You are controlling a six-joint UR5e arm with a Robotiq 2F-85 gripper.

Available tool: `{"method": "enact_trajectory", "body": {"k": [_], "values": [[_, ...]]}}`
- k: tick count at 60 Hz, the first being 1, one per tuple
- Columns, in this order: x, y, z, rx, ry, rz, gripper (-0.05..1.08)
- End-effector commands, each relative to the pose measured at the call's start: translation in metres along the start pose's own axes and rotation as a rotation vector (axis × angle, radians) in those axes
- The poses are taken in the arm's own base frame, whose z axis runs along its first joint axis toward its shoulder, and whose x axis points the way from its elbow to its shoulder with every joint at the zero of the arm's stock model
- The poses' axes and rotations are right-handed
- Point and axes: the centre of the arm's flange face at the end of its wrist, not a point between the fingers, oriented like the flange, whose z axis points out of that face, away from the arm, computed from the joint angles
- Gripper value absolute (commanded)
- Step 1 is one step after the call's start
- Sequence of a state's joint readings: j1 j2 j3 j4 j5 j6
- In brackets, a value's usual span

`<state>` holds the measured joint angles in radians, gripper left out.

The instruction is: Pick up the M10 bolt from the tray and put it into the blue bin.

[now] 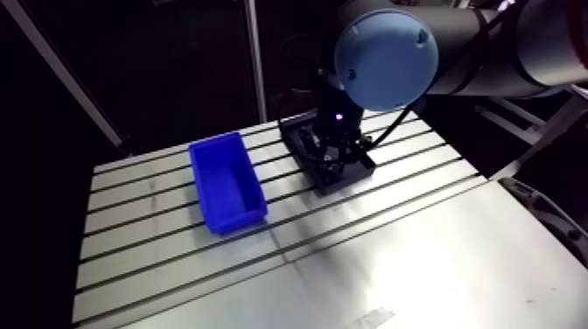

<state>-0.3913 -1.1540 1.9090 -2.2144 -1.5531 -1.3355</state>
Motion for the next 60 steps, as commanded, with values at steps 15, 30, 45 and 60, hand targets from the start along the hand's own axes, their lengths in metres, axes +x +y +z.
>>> {"method": "enact_trajectory", "body": {"k": [15, 30, 45, 60], "values": [[0.0002, 0.0, 0.0016, -0.001, -0.003, -0.001, 0.63], [0.0002, 0.0, 0.0016, -0.001, -0.003, -0.001, 0.66], [0.0002, 0.0003, 0.0016, -0.003, -0.002, -0.001, 0.67], [0.0005, 0.0004, 0.0033, -0.006, -0.005, -0.001, 0.68]]}}
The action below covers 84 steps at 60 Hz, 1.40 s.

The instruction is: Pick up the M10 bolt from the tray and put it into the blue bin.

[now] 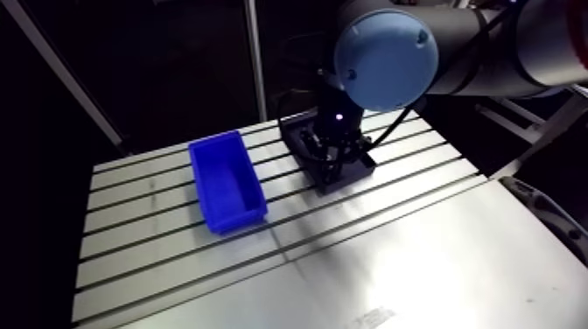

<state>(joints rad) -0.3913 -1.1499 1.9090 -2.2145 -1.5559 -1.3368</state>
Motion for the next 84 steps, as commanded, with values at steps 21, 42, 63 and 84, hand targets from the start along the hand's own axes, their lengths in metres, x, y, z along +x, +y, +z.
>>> {"method": "enact_trajectory", "body": {"k": [21, 42, 63, 84], "values": [[0.0, 0.0, 0.004, -0.004, -0.008, 0.0, 0.72], [0.0, -0.001, 0.005, -0.004, -0.009, -0.004, 0.77], [0.0, -0.001, 0.004, -0.002, -0.008, -0.006, 0.94], [0.007, -0.001, -0.018, 0.009, 0.028, -0.027, 1.04]]}}
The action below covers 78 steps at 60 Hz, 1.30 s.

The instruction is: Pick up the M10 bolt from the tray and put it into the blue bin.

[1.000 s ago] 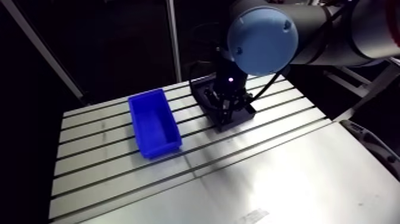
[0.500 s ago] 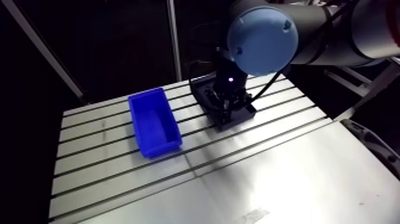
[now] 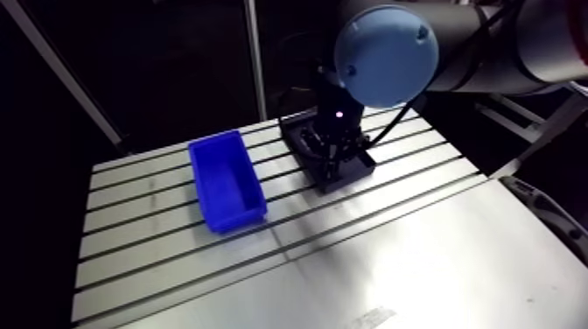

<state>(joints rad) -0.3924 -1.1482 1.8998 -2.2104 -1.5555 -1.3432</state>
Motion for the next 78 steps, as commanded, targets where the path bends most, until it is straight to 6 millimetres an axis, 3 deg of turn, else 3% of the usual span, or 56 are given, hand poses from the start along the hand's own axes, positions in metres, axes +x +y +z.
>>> {"method": "enact_trajectory", "body": {"k": [1, 26, 44, 55, 73, 78], "values": [[0.004, -0.001, -0.015, 0.008, 0.025, -0.022, 1.04], [0.007, -0.002, -0.037, 0.01, 0.045, -0.069, 1.07], [0.0, -0.002, -0.075, 0.002, 0.07, -0.192, 1.07], [-0.006, -0.002, -0.12, -0.001, 0.072, -0.374, 1.07], [-0.014, -0.015, -0.145, -0.008, 0.017, -0.67, 1.07], [-0.02, -0.028, -0.15, -0.01, 0.004, -0.806, 1.07]]}}
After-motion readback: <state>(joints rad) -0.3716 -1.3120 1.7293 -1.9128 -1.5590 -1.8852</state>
